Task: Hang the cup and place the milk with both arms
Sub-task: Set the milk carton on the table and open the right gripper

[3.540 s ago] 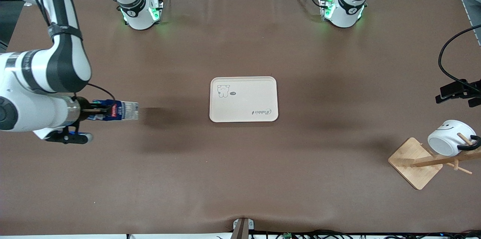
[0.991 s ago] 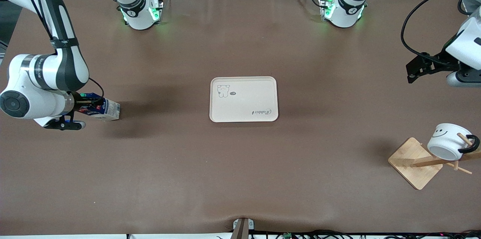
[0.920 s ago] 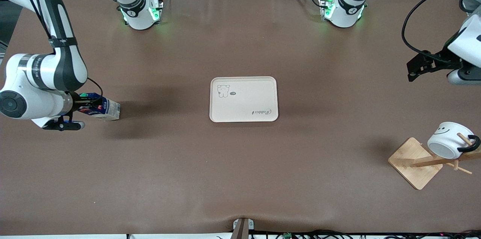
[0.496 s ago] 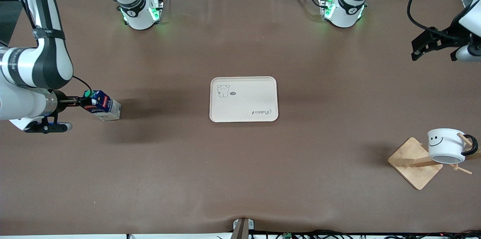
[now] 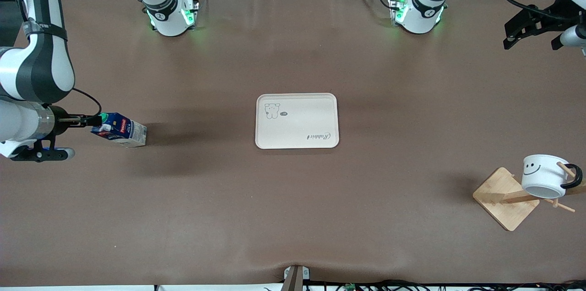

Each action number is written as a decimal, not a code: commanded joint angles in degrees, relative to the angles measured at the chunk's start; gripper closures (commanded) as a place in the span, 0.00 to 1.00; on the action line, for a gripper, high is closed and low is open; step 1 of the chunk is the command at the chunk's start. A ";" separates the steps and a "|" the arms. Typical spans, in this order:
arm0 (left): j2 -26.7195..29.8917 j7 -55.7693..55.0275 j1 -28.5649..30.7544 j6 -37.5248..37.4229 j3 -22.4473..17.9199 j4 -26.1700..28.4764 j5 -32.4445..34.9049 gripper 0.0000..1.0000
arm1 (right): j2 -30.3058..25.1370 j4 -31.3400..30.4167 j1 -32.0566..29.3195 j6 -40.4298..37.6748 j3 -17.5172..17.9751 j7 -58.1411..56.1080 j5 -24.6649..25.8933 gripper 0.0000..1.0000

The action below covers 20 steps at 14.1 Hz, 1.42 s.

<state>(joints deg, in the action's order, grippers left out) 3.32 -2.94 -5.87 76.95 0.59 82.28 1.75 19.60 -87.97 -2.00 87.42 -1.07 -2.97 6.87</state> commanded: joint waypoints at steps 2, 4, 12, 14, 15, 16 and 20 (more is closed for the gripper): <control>2.91 -0.49 0.24 3.37 -0.50 5.41 -1.04 0.00 | 0.00 2.18 1.55 -1.72 0.10 -0.29 -0.71 0.00; 5.38 -0.49 0.24 6.80 -0.59 9.55 -1.04 0.00 | 0.00 2.62 2.09 -0.50 -0.07 -0.63 -0.89 0.00; 5.47 0.30 0.33 6.46 -0.68 9.83 -1.04 0.00 | -6.47 11.06 -1.78 -3.12 -0.25 0.66 -7.93 0.00; 5.56 0.56 0.33 5.94 -0.77 9.74 -1.04 0.00 | -12.99 9.40 -2.40 -5.31 -0.34 1.91 -7.66 0.00; 5.56 0.56 0.33 5.93 -0.77 9.82 -1.13 0.00 | -13.62 8.87 -2.40 -5.50 -0.34 1.39 -7.40 0.00; 5.47 0.56 0.24 5.93 -0.77 9.83 -1.04 0.00 | -14.14 7.82 -2.22 -5.76 -0.25 1.38 -6.35 0.00; 4.77 0.56 0.24 6.02 -0.77 9.65 -1.04 0.00 | -23.26 -3.05 -2.05 -0.25 -0.16 1.47 -6.08 0.00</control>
<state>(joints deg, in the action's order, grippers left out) 7.33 -2.91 -5.65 82.54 0.13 91.14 1.74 2.61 -82.47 -3.85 83.14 -1.88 -2.39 -0.14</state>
